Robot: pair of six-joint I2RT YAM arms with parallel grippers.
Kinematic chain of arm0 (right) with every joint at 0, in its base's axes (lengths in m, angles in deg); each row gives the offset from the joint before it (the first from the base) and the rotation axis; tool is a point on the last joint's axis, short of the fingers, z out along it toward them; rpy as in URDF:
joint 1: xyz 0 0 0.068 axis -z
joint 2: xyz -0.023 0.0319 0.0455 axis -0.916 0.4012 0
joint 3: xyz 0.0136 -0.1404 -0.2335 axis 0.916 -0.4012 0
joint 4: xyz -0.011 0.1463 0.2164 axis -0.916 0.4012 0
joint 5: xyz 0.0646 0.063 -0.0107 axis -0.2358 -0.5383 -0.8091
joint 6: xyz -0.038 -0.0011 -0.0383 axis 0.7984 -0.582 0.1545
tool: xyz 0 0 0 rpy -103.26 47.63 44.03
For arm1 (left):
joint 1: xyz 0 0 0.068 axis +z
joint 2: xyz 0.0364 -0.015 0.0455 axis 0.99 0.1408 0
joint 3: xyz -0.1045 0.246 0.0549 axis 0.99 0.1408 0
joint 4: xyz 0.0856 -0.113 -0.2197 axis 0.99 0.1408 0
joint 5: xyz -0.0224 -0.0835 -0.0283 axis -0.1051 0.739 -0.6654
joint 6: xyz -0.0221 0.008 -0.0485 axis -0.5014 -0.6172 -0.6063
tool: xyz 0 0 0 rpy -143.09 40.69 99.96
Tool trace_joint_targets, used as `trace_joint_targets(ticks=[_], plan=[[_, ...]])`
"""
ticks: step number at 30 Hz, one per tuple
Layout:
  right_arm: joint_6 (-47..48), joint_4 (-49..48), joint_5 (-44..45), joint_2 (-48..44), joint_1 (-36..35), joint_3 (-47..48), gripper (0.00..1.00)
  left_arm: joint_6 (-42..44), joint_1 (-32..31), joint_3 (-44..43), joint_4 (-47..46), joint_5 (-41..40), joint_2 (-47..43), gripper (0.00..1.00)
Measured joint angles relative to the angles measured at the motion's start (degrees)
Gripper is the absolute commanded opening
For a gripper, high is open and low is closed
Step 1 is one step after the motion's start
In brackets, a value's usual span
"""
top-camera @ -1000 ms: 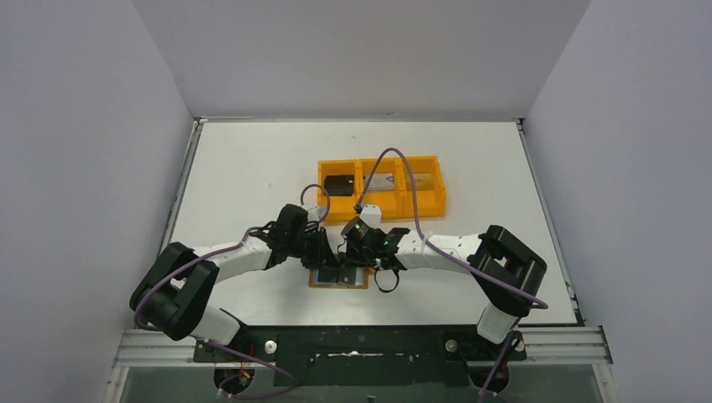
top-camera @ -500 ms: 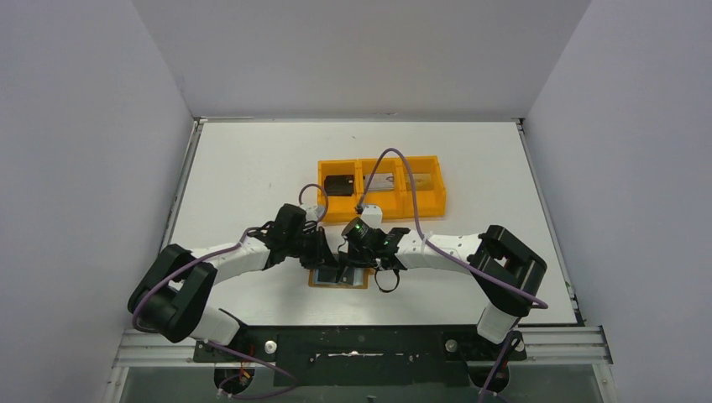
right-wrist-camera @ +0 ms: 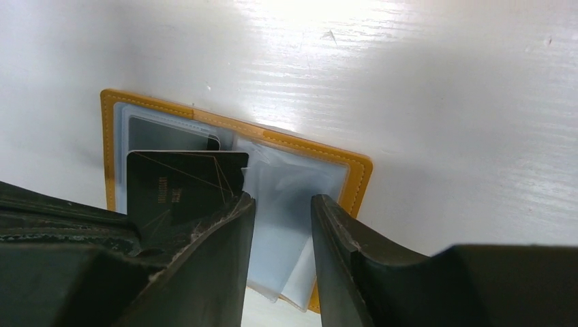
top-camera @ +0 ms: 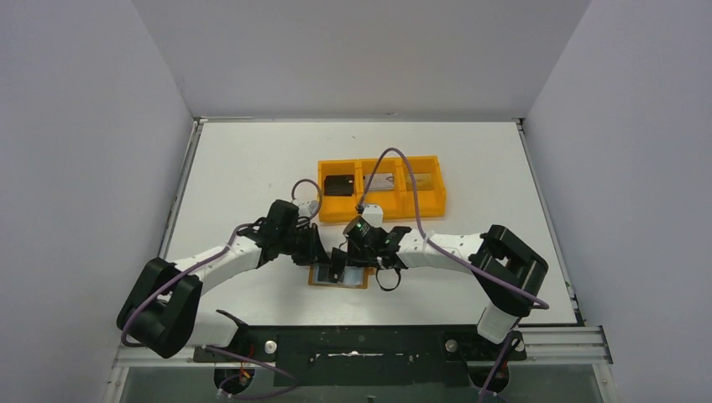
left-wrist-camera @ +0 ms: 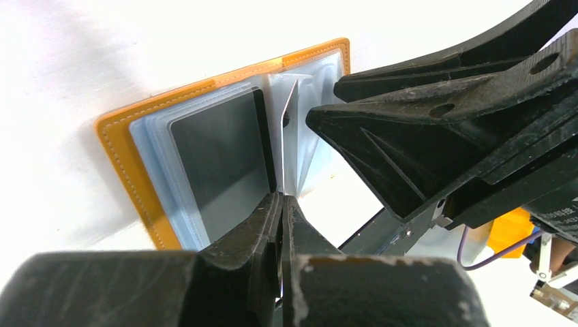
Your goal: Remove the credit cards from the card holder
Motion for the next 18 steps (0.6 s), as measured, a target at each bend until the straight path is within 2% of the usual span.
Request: trace_joint_targets(ticks=[11,15,18], plan=[[0.55,-5.27,-4.66,-7.32,2.51,-2.25,0.51,2.67,2.36,-3.89,6.03,-3.39,-6.16,0.00],[0.04,-10.01,-7.15,-11.37,4.07,-6.58,0.48,3.06,3.37,-4.07,7.08,-4.09,-8.70,0.00],[-1.07,-14.93,-10.29,-13.81,5.90,-10.88,0.50,3.04,4.20,-4.07,7.50,-4.37,-9.81,0.00]])
